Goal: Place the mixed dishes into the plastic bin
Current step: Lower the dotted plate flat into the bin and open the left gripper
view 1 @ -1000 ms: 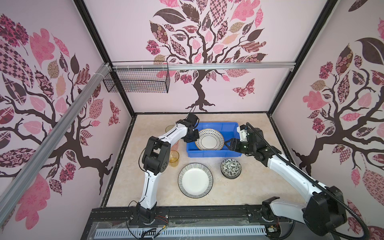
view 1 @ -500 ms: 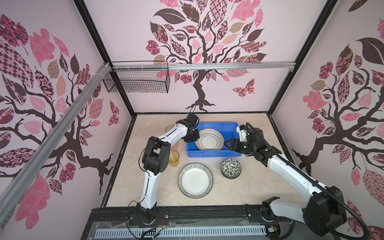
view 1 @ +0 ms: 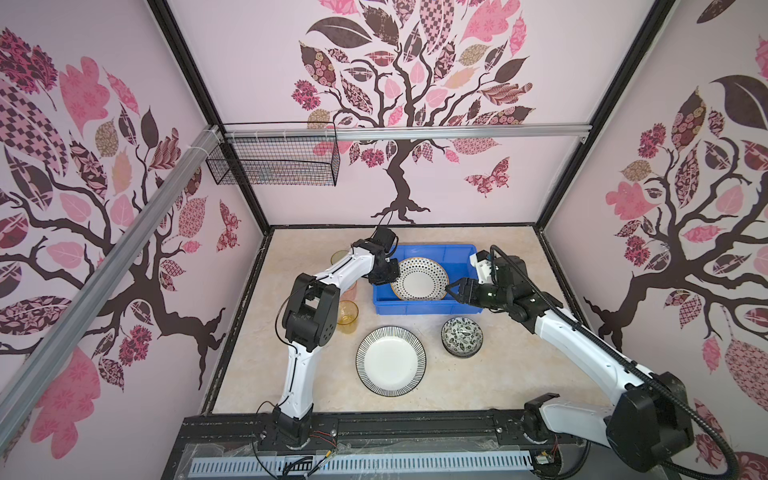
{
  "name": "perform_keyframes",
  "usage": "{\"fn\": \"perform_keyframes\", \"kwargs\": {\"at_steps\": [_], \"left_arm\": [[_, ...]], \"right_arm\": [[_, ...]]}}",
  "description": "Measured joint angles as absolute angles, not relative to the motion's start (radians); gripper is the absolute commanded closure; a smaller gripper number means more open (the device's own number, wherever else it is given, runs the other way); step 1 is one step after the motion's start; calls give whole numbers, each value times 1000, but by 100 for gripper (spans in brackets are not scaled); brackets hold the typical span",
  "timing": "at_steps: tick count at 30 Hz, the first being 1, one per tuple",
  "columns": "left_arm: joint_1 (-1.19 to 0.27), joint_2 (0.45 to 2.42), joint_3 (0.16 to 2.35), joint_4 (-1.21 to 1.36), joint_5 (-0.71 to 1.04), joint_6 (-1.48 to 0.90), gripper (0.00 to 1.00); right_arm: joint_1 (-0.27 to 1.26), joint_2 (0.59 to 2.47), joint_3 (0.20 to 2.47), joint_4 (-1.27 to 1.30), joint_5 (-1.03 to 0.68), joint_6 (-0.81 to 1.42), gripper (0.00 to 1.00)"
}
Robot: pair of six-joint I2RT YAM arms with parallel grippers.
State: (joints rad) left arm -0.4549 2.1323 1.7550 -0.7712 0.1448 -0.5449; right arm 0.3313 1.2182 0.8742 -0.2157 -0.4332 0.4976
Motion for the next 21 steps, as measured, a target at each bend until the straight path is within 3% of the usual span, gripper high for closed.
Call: {"fn": "perform_keyframes", "kwargs": {"at_steps": [21], "left_arm": [[-458,1847,1623,-784,143,-484,75]], "right_arm": [[479,1222,893,-263,-398,492,41]]}}
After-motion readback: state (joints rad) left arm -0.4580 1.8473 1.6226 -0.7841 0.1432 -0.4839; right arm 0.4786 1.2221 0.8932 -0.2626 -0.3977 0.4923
